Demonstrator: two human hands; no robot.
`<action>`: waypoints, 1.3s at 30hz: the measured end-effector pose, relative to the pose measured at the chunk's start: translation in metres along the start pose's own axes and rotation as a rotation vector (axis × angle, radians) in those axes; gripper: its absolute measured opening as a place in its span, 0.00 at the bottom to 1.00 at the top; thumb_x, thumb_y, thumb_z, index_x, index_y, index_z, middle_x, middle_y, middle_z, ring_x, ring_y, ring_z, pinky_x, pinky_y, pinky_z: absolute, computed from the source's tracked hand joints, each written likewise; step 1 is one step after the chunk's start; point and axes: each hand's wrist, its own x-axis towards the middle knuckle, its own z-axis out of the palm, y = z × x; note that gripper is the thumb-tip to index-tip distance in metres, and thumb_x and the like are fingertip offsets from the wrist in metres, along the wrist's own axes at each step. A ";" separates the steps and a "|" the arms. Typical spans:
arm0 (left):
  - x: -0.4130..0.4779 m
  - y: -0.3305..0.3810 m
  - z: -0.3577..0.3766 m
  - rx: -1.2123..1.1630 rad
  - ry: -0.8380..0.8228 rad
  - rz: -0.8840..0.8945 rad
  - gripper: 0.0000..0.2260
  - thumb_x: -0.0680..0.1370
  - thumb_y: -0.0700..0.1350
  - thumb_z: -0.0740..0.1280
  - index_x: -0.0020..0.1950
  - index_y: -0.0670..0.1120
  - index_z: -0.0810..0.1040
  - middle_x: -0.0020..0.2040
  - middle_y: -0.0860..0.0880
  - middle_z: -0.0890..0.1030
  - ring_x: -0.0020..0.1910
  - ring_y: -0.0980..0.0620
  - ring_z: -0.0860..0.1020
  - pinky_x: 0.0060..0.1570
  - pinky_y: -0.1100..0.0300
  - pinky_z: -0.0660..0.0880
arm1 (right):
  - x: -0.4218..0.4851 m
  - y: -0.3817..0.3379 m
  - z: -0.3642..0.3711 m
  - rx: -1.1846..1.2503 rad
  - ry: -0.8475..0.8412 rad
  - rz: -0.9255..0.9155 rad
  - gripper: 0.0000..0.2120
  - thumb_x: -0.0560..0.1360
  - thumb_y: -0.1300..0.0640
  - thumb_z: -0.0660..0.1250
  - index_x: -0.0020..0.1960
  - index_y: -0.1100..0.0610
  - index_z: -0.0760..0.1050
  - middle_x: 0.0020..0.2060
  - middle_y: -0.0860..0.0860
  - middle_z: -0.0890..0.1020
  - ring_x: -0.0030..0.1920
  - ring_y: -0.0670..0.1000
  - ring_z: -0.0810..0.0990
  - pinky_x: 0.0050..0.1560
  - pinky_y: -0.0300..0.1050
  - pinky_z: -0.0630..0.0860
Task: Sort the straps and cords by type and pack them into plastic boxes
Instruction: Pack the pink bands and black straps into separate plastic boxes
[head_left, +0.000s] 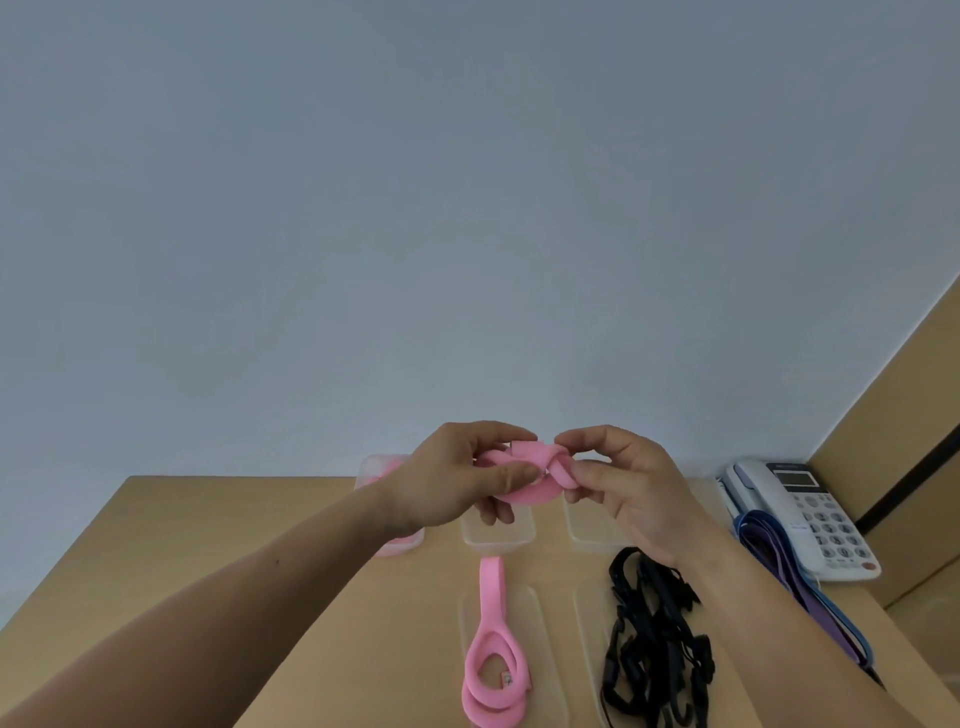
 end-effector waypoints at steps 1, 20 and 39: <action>0.000 0.000 0.000 -0.013 -0.007 -0.002 0.12 0.78 0.43 0.71 0.61 0.45 0.80 0.47 0.41 0.84 0.34 0.46 0.81 0.35 0.58 0.77 | 0.000 0.001 0.000 -0.009 -0.008 0.002 0.11 0.66 0.60 0.73 0.48 0.57 0.83 0.42 0.57 0.83 0.36 0.54 0.77 0.41 0.43 0.77; -0.002 -0.012 -0.012 -0.127 -0.037 -0.058 0.12 0.78 0.42 0.70 0.61 0.43 0.79 0.41 0.43 0.82 0.33 0.47 0.78 0.32 0.60 0.74 | 0.003 0.013 0.017 -0.283 0.075 -0.077 0.09 0.73 0.59 0.71 0.53 0.55 0.81 0.37 0.46 0.83 0.35 0.47 0.75 0.41 0.39 0.75; -0.005 -0.076 -0.044 -0.303 -0.075 -0.251 0.12 0.81 0.44 0.65 0.63 0.40 0.74 0.51 0.39 0.83 0.44 0.42 0.84 0.44 0.57 0.80 | 0.018 0.058 0.063 -1.094 0.137 -0.342 0.18 0.68 0.51 0.78 0.56 0.53 0.82 0.44 0.41 0.80 0.41 0.41 0.78 0.43 0.36 0.75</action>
